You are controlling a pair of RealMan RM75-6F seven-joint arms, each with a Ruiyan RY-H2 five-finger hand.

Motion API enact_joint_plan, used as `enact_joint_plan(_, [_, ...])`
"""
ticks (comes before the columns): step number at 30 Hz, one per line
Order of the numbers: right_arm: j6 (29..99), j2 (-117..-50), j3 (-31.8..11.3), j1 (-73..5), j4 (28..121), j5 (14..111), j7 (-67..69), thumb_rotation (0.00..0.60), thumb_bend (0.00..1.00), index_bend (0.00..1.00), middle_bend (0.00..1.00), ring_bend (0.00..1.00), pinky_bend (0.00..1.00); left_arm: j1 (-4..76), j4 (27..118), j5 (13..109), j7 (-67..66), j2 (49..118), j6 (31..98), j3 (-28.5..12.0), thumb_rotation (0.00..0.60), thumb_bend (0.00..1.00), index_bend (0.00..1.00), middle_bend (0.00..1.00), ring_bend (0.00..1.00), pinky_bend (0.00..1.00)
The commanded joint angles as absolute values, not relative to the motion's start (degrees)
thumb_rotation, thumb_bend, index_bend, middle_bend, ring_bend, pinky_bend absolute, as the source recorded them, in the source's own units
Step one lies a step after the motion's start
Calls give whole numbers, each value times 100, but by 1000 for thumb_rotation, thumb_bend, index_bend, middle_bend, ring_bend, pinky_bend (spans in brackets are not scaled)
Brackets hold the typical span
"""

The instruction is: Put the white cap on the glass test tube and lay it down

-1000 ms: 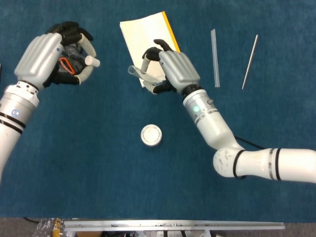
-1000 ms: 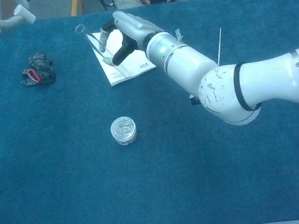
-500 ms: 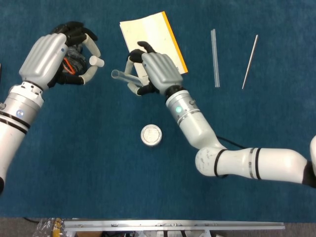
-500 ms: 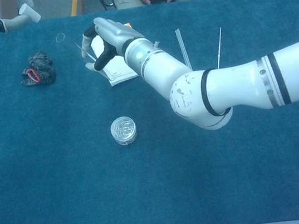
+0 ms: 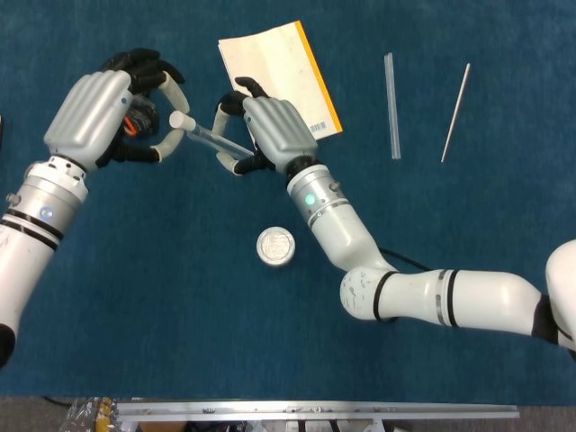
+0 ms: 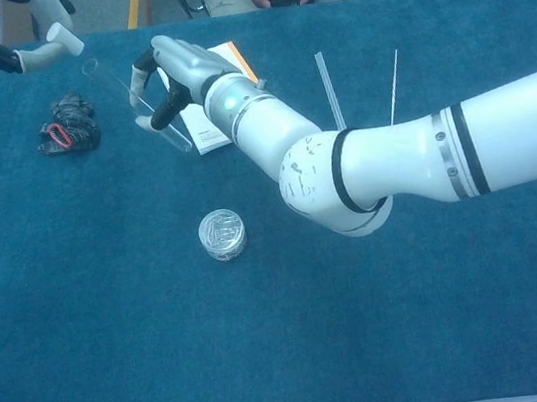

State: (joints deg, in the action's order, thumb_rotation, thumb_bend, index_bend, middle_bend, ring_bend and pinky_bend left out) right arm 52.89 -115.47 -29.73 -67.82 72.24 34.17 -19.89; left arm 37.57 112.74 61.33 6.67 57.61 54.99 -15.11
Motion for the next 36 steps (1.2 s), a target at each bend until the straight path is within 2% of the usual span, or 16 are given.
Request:
enact_joint_plan(1, [5268,-11564,-3003,-6806,7185,3405,-1969,600,342,615,326,75,295,3764,11262,6138,636,5799,5499,-1490,600,338,505,288,121,82])
enact_joint_plan(36, [5210,-11526,-3068,-6830,7204,3357,-1818,600,341,615,326,80,295,3760,11053,6178,587,5911,5495,-1448,600,338,505,288,120,82])
